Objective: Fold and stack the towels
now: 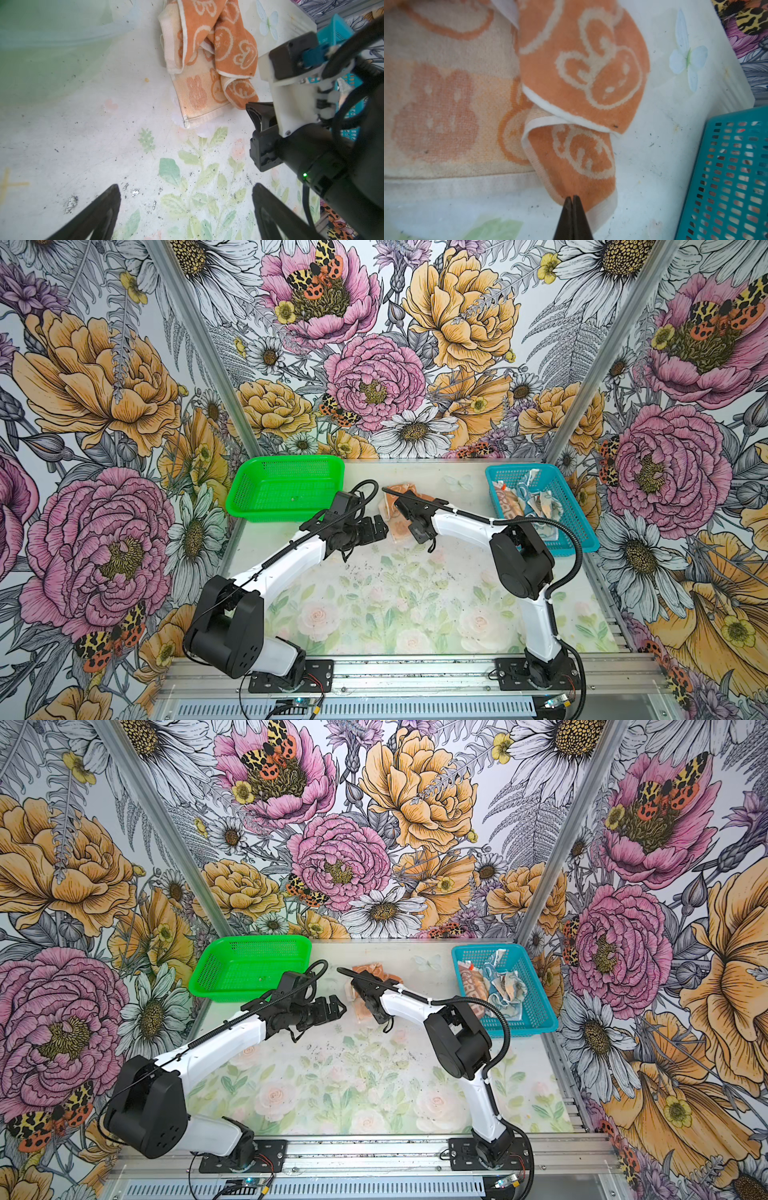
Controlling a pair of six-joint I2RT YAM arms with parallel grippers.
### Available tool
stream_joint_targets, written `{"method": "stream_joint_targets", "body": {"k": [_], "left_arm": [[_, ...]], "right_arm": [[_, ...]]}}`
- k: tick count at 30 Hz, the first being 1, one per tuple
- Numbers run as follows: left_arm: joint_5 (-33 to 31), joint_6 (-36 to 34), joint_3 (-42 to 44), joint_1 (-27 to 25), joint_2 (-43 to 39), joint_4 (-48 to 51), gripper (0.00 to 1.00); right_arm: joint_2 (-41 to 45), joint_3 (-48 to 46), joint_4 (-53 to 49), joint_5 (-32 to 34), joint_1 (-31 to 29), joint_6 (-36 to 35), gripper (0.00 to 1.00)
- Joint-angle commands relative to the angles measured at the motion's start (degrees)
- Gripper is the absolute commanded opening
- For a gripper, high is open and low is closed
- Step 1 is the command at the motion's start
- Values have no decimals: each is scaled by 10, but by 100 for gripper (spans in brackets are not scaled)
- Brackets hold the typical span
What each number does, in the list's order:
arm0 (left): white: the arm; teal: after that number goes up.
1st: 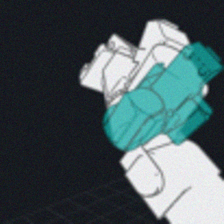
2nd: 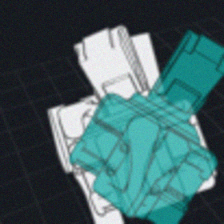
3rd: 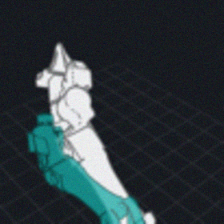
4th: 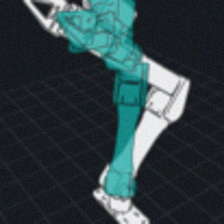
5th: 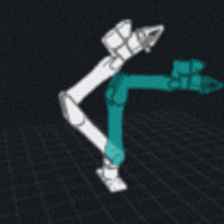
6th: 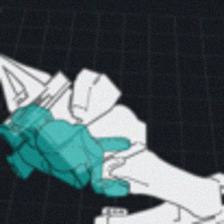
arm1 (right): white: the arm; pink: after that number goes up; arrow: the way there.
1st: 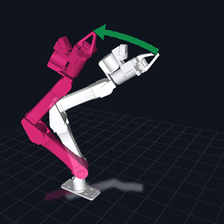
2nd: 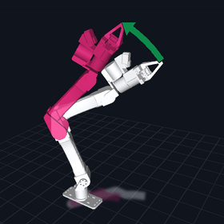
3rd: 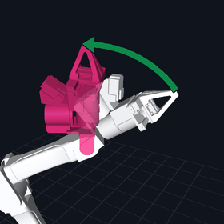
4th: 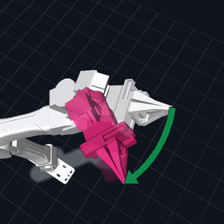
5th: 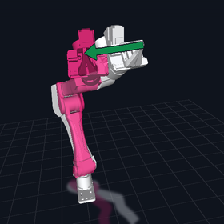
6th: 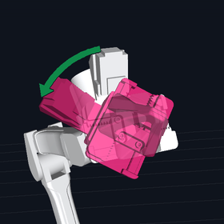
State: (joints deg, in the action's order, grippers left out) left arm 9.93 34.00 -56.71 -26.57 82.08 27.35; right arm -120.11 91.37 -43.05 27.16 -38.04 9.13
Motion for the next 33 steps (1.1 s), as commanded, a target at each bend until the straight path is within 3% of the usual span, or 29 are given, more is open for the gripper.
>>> {"method": "stream_joint_targets", "body": {"k": [1,13,19,24,25,29,33], "left_arm": [[-10,-11,-6,-13,9,-8,99],[-13,-16,-50,-63,65,-3,99],[-16,-39,-126,-83,139,40,99],[-24,-69,-202,-96,207,96,99],[-30,-77,-215,-99,216,109,99],[-54,-96,-236,-102,240,144,99],[-56,-93,-226,-101,235,144,99]], "right_arm": [[39,7,1,-11,19,9,0],[66,-1,2,-66,118,9,0],[58,-16,2,-102,184,44,0],[47,-35,2,-130,202,65,0],[48,-37,2,-135,203,67,3],[76,-52,3,-158,203,78,34],[120,-66,3,-169,203,83,48]]}}
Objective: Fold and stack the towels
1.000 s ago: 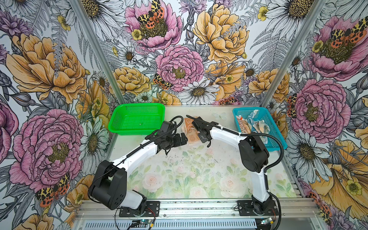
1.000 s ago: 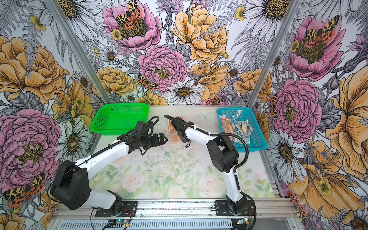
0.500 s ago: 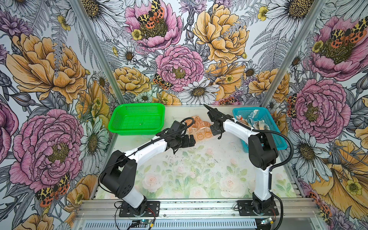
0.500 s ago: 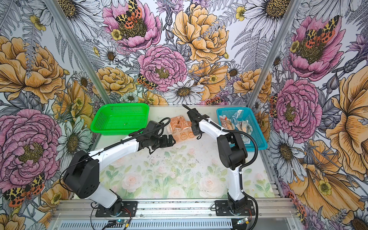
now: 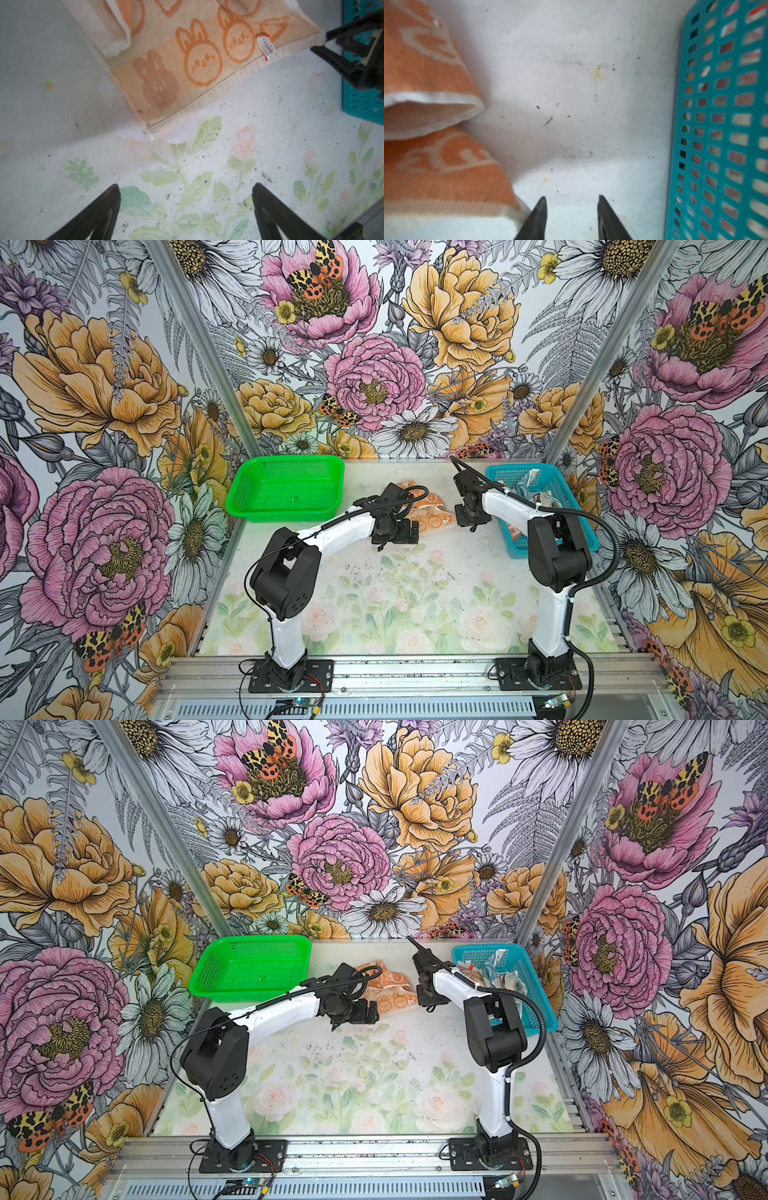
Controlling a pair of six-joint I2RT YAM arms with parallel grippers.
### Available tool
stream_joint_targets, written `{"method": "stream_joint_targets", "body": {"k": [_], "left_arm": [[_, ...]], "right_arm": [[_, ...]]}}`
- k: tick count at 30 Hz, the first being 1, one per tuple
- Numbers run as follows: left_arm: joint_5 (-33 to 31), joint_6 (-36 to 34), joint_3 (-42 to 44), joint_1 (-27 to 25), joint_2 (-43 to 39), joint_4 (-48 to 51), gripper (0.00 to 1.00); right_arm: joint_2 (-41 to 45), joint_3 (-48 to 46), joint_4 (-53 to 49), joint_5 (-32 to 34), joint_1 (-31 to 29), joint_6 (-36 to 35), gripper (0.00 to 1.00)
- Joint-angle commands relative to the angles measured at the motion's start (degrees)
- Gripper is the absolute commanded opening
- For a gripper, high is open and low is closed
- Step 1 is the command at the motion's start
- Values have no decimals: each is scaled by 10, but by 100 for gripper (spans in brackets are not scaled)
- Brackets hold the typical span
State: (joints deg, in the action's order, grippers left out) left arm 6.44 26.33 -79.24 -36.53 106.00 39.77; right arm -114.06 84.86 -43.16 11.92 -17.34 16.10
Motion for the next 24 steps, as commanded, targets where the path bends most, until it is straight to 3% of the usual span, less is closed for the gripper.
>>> {"method": "stream_joint_targets", "body": {"k": [1,7,13,18,24], "left_arm": [[-20,-16,0,-2,-5,18,99],[-16,-12,-2,-3,4,19,99],[-14,-12,-9,-4,5,19,99],[-11,-12,-7,-4,6,19,99],[-12,-15,1,-4,6,19,99]], "right_arm": [[69,-3,4,-19,-4,11,50],[86,-12,18,-80,-5,-21,58],[49,-13,35,-131,-3,-49,58],[4,1,50,-136,-2,-49,50],[-27,10,54,-132,2,-51,32]]}}
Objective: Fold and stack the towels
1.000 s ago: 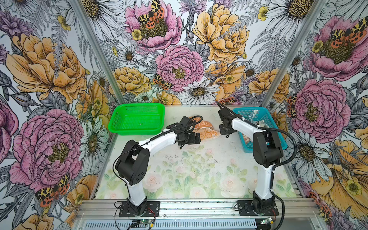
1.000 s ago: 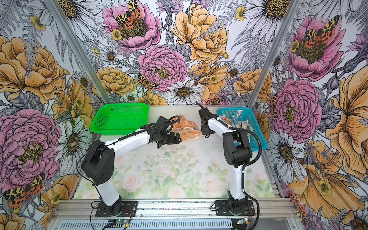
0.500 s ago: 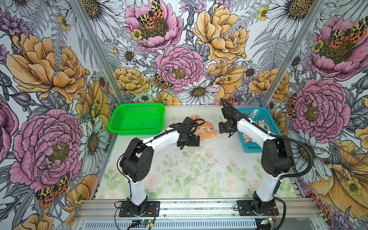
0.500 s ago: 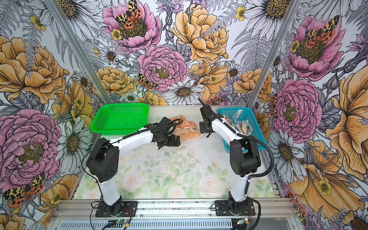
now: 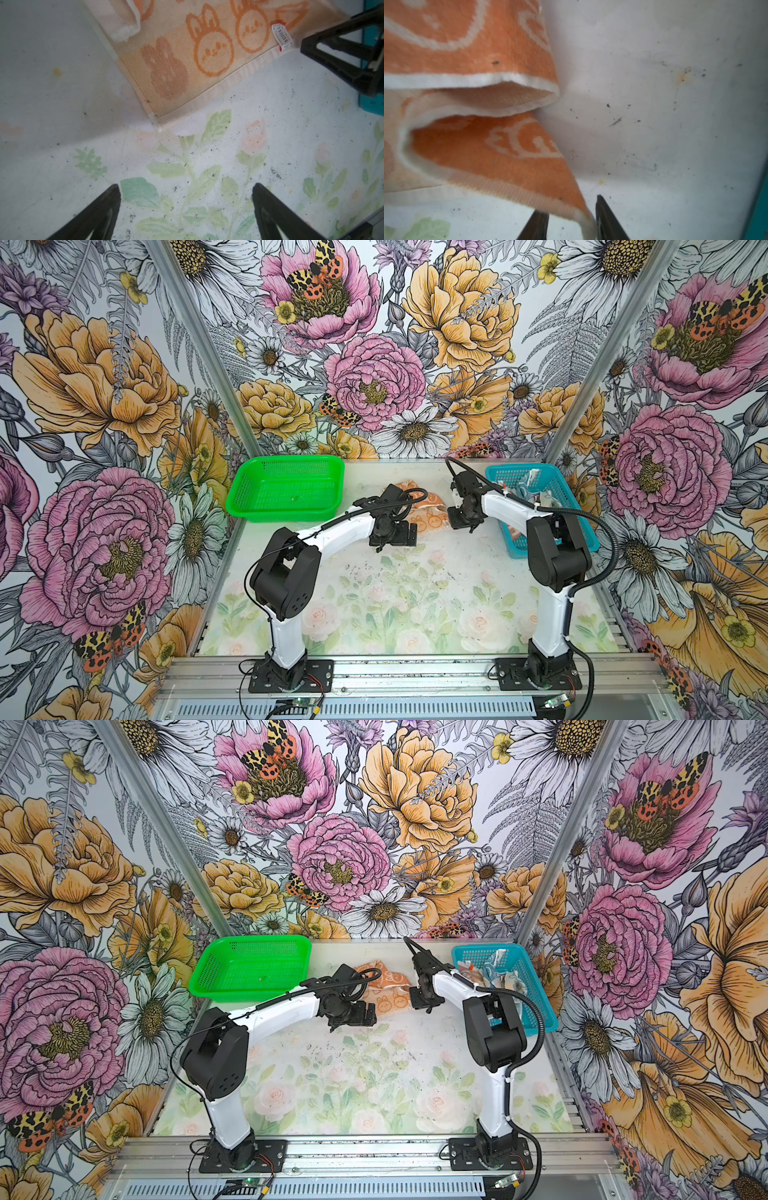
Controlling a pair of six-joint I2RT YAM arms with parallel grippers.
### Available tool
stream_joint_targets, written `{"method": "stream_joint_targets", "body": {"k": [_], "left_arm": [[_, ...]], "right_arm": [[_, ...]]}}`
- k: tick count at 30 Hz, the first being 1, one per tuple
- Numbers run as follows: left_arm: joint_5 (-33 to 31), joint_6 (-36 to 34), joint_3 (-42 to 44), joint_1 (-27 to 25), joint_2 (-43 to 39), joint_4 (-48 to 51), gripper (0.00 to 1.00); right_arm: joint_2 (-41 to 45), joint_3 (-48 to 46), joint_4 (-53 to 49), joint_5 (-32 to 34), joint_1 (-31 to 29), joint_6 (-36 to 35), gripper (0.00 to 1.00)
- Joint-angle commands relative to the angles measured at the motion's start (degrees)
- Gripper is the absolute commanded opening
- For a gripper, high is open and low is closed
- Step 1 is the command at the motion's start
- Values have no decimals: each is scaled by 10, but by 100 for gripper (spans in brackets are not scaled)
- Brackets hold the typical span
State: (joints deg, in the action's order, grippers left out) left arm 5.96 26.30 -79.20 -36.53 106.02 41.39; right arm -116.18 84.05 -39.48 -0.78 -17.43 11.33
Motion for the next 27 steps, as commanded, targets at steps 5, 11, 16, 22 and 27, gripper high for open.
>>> {"method": "stream_joint_targets", "body": {"k": [5,11,16,22,27], "left_arm": [[-14,-22,3,0,12,6,99],[-15,-27,-4,1,21,11,99],[-15,-26,-3,1,23,12,99],[-15,-26,-1,0,25,11,99],[-21,-28,-6,-1,31,17,99]], "right_arm": [[-5,14,20,-8,4,-3,14],[-2,18,19,1,6,-15,23],[1,24,19,9,6,-18,29],[5,25,19,12,8,-19,21],[7,26,19,17,8,-19,13]]}}
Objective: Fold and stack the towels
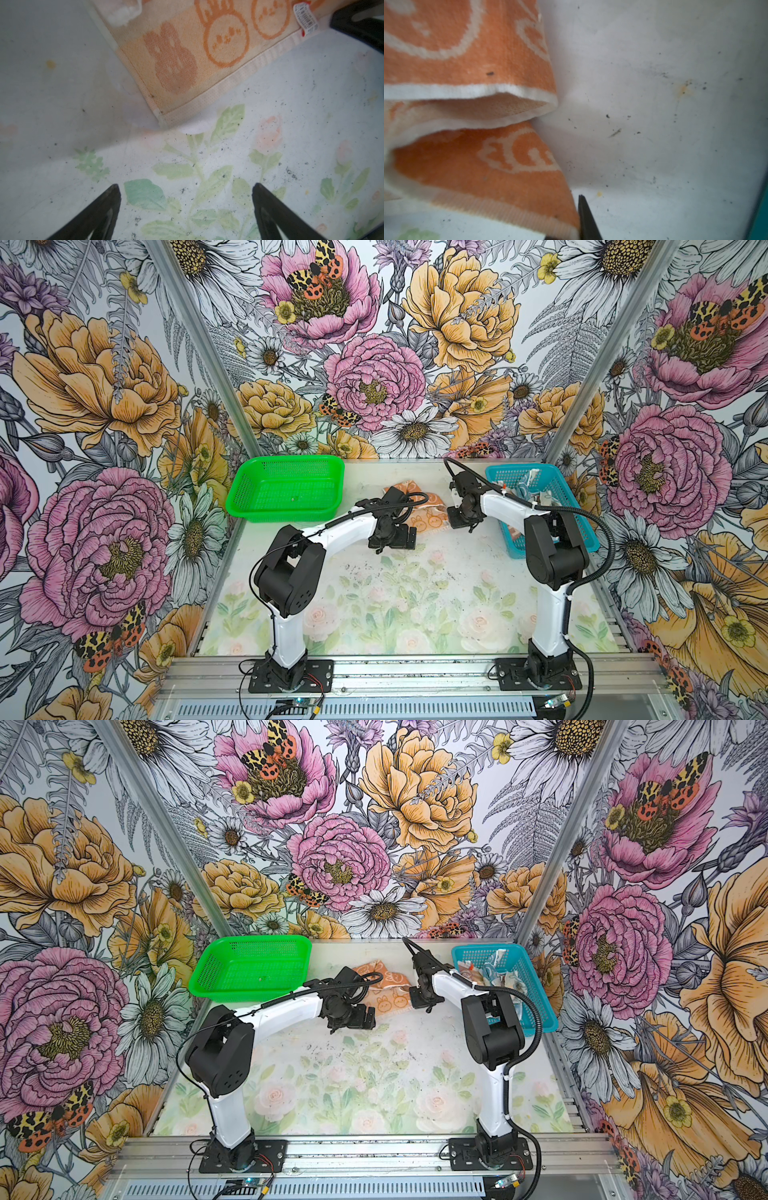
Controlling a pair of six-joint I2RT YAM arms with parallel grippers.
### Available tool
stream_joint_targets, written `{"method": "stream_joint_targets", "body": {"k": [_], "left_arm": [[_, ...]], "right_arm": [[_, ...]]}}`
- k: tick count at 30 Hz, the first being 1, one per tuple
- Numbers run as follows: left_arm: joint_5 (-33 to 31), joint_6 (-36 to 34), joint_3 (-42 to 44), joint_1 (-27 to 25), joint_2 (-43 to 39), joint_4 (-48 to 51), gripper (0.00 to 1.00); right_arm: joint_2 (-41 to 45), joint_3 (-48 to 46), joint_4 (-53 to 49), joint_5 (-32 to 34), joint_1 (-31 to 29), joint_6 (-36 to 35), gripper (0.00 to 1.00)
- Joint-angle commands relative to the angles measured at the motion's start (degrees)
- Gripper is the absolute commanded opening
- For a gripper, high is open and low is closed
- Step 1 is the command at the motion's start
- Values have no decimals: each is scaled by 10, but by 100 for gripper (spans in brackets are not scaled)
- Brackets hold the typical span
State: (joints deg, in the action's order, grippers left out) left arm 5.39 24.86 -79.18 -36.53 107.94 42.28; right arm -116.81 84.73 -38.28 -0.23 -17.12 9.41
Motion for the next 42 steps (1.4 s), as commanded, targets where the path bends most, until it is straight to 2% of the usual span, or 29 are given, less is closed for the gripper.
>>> {"method": "stream_joint_targets", "body": {"k": [1,8,13,18,22,31,36,42], "left_arm": [[-16,-15,-7,-1,14,10,99],[-19,-17,-11,-3,20,14,99],[-20,-17,-13,-4,20,14,99],[-21,-16,-12,-5,21,14,99],[-28,-18,-17,-5,28,17,98],[-55,-23,-70,-6,81,36,87],[-72,-28,-101,-6,101,39,81],[-80,-36,-129,-8,133,51,69]], "right_arm": [[16,20,7,15,6,0,15],[24,22,7,22,9,-6,22],[24,25,7,15,10,-8,22],[28,25,7,12,10,-8,15],[35,24,6,8,10,-4,0],[60,-12,7,-42,9,51,0],[64,-25,8,-49,8,55,0],[67,-26,8,-50,7,57,0]]}}
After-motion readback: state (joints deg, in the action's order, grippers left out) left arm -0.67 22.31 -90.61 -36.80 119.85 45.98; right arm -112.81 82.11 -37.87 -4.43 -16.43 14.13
